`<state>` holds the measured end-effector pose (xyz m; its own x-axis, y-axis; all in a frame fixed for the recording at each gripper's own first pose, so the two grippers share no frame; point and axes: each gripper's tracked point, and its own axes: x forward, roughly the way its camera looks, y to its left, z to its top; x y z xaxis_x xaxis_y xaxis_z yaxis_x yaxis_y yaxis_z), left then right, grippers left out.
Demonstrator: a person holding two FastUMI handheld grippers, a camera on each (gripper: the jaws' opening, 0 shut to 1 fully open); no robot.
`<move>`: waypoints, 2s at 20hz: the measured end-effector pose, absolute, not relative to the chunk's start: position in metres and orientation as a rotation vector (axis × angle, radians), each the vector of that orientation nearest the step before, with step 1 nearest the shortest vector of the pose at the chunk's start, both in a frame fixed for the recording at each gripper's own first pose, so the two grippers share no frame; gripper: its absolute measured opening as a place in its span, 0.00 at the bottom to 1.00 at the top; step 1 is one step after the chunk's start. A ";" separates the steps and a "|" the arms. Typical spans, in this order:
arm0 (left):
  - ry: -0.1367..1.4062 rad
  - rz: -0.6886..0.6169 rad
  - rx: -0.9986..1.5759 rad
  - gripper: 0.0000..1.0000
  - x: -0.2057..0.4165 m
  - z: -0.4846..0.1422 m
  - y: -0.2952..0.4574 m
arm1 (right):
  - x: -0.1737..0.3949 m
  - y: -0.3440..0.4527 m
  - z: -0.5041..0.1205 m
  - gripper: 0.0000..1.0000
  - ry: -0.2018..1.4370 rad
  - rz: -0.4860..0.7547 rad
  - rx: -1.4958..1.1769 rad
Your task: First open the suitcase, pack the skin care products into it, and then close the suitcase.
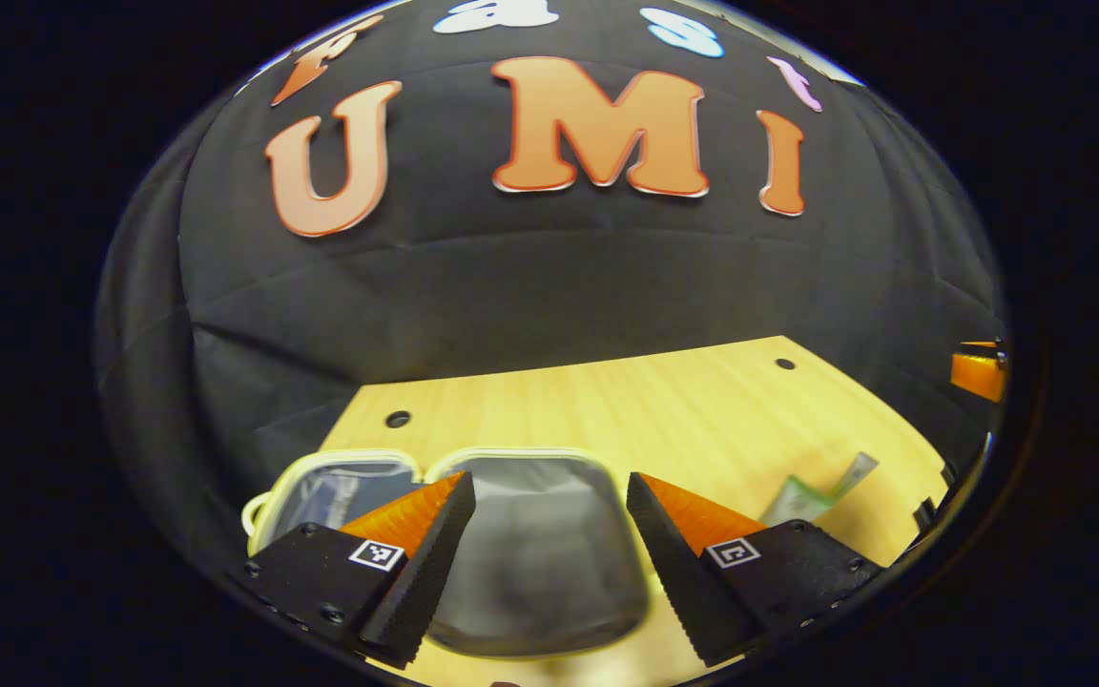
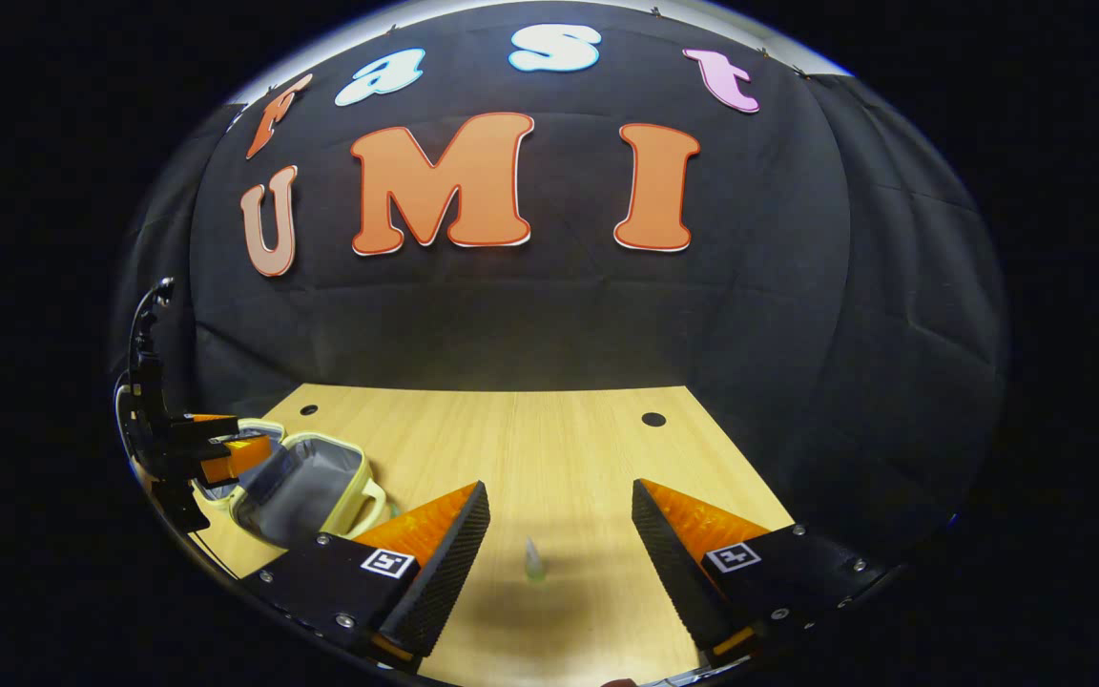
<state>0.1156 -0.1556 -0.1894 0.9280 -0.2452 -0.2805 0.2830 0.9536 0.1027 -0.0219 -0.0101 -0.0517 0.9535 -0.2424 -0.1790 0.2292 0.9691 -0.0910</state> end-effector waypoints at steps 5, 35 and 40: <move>0.260 -0.367 0.092 0.99 0.092 -0.192 -0.271 | -0.035 -0.060 -0.062 0.95 0.220 -0.221 -0.069; 0.564 -0.368 0.102 0.31 0.036 -0.285 -0.286 | 0.000 -0.040 -0.122 0.96 0.315 0.008 -0.085; 0.551 -0.301 0.103 0.31 0.008 -0.266 -0.243 | 0.034 -0.009 -0.177 0.96 0.430 0.156 -0.147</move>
